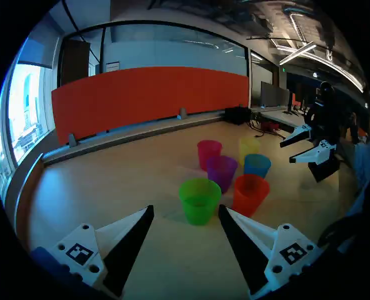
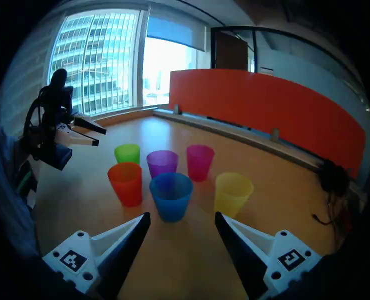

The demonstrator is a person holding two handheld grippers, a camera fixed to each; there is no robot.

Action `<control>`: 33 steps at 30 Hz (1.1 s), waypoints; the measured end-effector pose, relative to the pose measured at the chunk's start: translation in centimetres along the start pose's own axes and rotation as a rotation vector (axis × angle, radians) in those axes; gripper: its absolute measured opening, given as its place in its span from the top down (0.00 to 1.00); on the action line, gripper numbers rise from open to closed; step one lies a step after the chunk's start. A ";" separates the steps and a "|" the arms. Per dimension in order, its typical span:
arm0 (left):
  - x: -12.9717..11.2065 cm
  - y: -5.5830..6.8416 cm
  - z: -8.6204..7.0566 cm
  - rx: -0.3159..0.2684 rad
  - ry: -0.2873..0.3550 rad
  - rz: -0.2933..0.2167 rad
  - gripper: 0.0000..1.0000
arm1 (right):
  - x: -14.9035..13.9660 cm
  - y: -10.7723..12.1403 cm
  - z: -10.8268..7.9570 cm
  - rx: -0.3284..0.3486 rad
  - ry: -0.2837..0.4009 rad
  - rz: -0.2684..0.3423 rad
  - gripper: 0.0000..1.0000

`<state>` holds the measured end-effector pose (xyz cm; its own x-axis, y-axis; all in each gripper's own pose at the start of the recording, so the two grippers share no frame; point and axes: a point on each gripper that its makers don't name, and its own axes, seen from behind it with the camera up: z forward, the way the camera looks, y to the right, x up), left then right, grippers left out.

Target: Pour water

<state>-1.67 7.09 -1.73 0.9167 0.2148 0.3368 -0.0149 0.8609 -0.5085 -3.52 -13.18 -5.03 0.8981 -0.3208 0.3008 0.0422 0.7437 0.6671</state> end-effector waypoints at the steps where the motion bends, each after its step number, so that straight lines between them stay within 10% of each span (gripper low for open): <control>1: 0.2 -0.1 -0.1 0.007 0.010 -0.005 0.04 | 0.2 0.1 -0.2 -0.013 0.012 0.001 0.00; 33: 7.9 -5.0 -7.1 0.420 0.408 -0.083 0.04 | 9.0 10.8 -9.3 -0.616 0.474 0.136 0.00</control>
<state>8.51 1.19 -2.09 0.9998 0.0162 -0.0123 -0.0175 0.9939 -0.1087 9.07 -2.54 -1.50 0.9978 -0.0223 -0.0621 0.0288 0.9939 0.1060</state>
